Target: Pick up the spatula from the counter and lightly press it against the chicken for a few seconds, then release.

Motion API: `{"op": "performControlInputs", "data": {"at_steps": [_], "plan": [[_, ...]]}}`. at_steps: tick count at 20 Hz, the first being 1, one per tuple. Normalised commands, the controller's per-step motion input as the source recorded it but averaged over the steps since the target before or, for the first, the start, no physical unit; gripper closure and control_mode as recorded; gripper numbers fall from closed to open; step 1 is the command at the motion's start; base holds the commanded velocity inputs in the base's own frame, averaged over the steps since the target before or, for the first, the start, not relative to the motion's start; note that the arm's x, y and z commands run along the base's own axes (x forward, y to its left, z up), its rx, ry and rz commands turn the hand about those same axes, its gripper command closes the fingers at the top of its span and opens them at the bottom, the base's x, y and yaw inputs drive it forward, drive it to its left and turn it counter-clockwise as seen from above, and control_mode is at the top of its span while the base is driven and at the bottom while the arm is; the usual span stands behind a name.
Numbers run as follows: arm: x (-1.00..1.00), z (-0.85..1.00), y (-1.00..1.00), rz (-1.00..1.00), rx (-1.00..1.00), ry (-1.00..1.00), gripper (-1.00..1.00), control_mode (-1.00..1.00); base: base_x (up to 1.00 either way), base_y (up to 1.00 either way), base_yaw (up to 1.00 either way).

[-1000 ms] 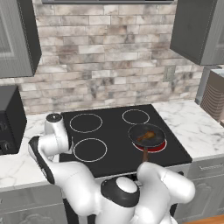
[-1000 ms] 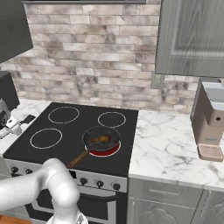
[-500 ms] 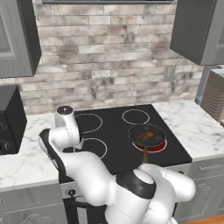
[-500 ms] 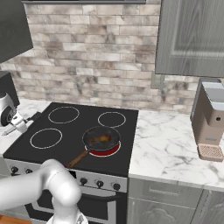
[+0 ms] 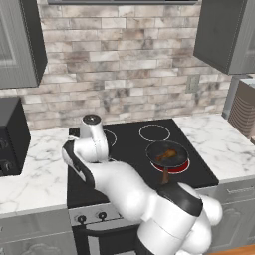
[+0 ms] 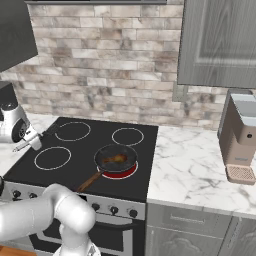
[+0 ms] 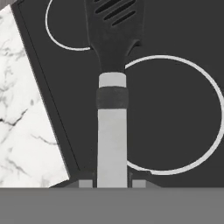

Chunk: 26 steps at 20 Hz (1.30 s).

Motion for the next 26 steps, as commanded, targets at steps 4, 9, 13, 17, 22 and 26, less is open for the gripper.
{"op": "performControlInputs", "data": {"at_steps": [4,9,13,17,22,26], "plan": [[0.00,0.12,-0.45,-0.06,0.04,-0.01,1.00,-1.00,0.00,0.00,0.00],[0.00,0.13,-0.37,-0.10,0.09,0.00,1.00,-1.00,0.00,0.00,0.00],[0.00,0.25,-0.24,-0.13,0.08,0.00,1.00,-1.00,0.00,0.00,0.00],[0.00,0.35,-0.25,-0.14,0.03,-0.01,1.00,-1.00,0.00,0.00,0.00],[0.00,0.14,-0.30,-0.13,0.00,0.00,1.00,-1.00,0.00,0.00,0.00],[0.00,0.07,-0.34,-0.14,0.01,0.00,1.00,-1.00,0.00,0.00,0.00]]}}
